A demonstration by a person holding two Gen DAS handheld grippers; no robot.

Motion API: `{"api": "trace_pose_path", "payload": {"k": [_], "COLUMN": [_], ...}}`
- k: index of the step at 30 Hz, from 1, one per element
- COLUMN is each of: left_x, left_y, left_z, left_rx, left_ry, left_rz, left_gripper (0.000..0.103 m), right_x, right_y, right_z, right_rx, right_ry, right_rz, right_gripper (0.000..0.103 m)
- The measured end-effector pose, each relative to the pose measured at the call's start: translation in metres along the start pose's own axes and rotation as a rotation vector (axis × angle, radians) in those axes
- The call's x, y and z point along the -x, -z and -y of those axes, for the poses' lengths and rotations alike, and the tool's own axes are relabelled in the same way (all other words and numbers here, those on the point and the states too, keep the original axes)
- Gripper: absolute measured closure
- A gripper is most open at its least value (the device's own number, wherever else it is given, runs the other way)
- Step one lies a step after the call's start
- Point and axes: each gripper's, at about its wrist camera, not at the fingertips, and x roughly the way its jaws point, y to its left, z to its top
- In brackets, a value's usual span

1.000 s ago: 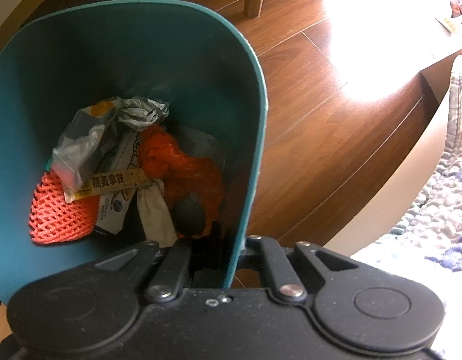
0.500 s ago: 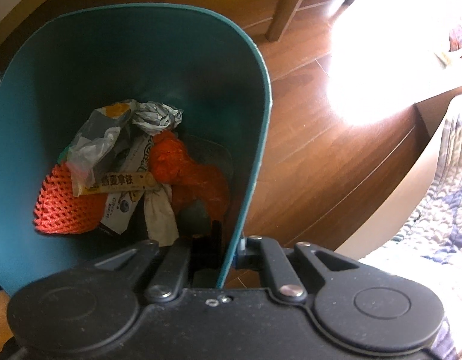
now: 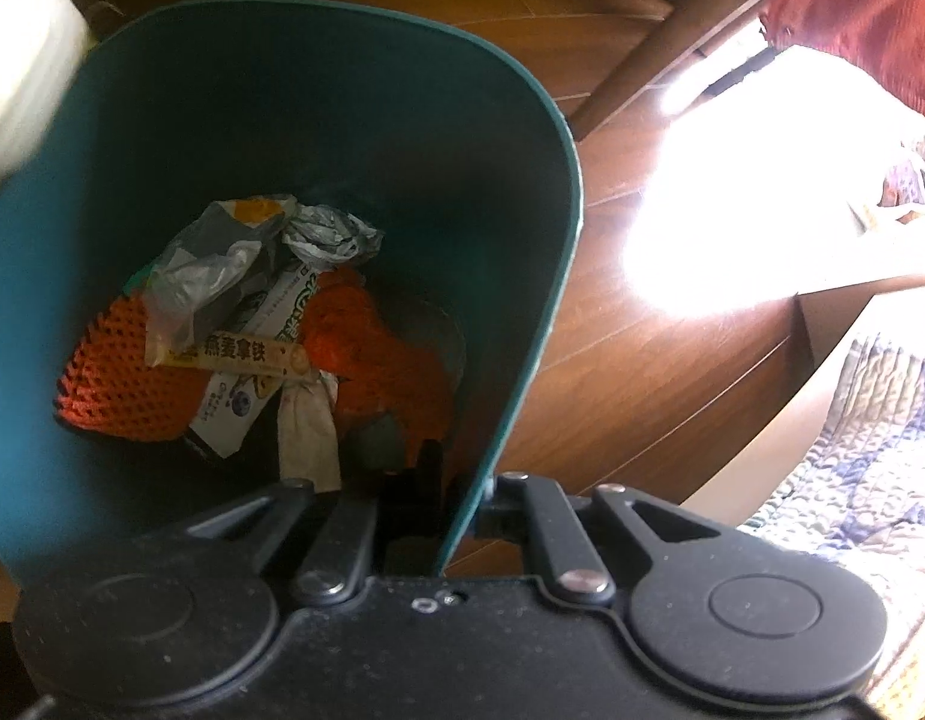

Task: Collect trash
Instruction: 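Carry the cabbage leaf into the wastebasket and open the left tool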

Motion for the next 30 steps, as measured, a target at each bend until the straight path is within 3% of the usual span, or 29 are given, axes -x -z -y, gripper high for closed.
{"api": "trace_pose_path", "payload": {"k": [11, 16, 20, 24, 30], "left_x": [-0.057, -0.089, -0.096, -0.109, -0.097], "left_y": [0.031, 0.046, 0.046, 0.047, 0.046], "left_z": [0.015, 0.017, 0.013, 0.021, 0.019], "left_rx": [0.131, 0.108, 0.11, 0.099, 0.048], "left_ry": [0.129, 0.115, 0.136, 0.106, 0.094], "left_rz": [-0.14, -0.19, -0.193, -0.207, -0.184], "left_gripper": [0.099, 0.099, 0.099, 0.099, 0.099], "right_x": [0.001, -0.001, -0.004, -0.009, -0.016], "right_y": [-0.008, -0.012, -0.014, -0.014, -0.018], "right_z": [-0.007, -0.011, -0.015, -0.016, -0.012], "right_rx": [0.021, 0.035, 0.063, 0.085, 0.085], "right_ry": [0.017, 0.03, 0.045, 0.063, 0.064], "right_rz": [0.018, 0.015, 0.017, 0.015, 0.012], "right_gripper": [0.095, 0.095, 0.095, 0.096, 0.096]}}
